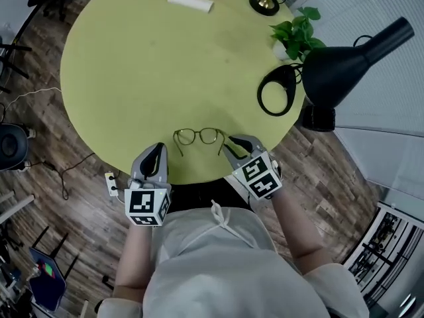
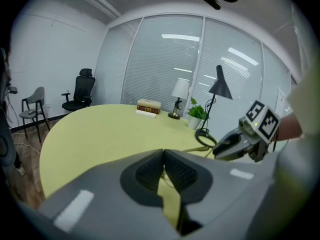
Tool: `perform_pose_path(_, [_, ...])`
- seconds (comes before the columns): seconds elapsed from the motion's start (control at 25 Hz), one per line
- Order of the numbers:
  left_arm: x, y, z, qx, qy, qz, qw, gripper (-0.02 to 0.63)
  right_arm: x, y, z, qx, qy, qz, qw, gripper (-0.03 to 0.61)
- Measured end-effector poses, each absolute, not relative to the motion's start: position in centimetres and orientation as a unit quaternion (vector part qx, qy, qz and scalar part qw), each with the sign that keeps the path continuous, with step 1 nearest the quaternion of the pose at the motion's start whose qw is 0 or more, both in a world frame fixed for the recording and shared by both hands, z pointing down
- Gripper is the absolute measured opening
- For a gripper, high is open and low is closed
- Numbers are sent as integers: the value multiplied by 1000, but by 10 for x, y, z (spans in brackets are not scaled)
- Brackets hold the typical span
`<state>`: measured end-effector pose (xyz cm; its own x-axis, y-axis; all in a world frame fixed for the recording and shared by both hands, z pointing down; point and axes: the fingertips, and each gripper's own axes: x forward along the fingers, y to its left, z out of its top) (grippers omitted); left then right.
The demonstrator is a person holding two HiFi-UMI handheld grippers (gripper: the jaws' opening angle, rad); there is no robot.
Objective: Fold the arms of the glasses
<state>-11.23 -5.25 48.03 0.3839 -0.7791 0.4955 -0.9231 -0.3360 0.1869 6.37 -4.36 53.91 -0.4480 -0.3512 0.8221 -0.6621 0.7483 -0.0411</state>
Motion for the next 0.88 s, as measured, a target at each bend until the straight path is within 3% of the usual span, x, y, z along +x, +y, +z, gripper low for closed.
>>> perform_pose_path(0.4, [-116,-49,504,780,-549,177,245,6,54,-57,546,194,-839,50,505,89])
perform_pose_path(0.6, [-117,-45,507,775,-548,182,256,6,48,-56,545,171,-839,24,516,29])
perform_pose_path(0.88, [-119,-51,504,776,-547,186,252,6,47,-50,548,142,-841,-2,522,17])
